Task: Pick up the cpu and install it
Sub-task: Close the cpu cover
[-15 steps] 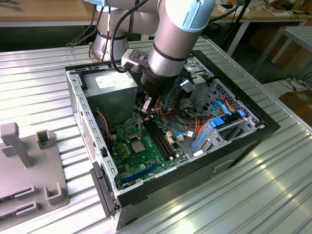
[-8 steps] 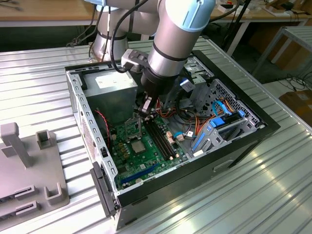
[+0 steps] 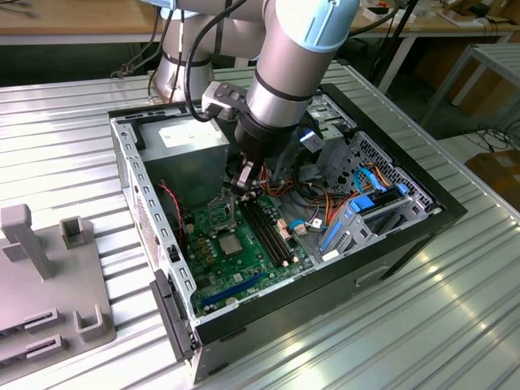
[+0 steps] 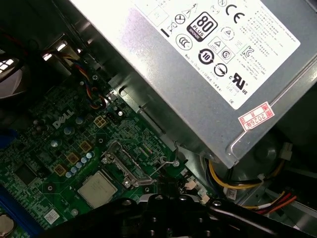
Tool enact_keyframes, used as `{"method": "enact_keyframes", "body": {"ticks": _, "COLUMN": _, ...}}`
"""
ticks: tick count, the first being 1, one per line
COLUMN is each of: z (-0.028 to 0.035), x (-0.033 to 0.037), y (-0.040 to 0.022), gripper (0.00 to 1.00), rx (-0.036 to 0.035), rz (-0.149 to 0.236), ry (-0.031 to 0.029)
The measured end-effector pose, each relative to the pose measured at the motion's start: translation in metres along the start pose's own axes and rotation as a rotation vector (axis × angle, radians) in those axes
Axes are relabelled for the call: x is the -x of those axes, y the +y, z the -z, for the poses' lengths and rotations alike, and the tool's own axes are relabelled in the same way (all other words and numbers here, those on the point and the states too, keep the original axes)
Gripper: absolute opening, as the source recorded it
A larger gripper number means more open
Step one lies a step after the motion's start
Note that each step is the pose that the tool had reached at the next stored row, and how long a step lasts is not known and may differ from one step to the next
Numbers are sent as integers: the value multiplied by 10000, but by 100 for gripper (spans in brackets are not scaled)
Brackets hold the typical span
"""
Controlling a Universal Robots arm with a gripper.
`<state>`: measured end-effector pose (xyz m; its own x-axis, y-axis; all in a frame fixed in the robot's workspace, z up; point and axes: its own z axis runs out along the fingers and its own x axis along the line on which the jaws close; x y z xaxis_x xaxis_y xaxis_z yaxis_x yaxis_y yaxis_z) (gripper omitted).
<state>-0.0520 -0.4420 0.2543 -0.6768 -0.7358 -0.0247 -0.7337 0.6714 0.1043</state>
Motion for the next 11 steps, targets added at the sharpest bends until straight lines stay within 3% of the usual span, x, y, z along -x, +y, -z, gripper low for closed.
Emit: {"method": "enact_keyframes", "body": {"ticks": 11, "z": 1, "x": -3, "y": 2, "gripper": 12, "rx": 17, "rz": 742, "ry": 80}}
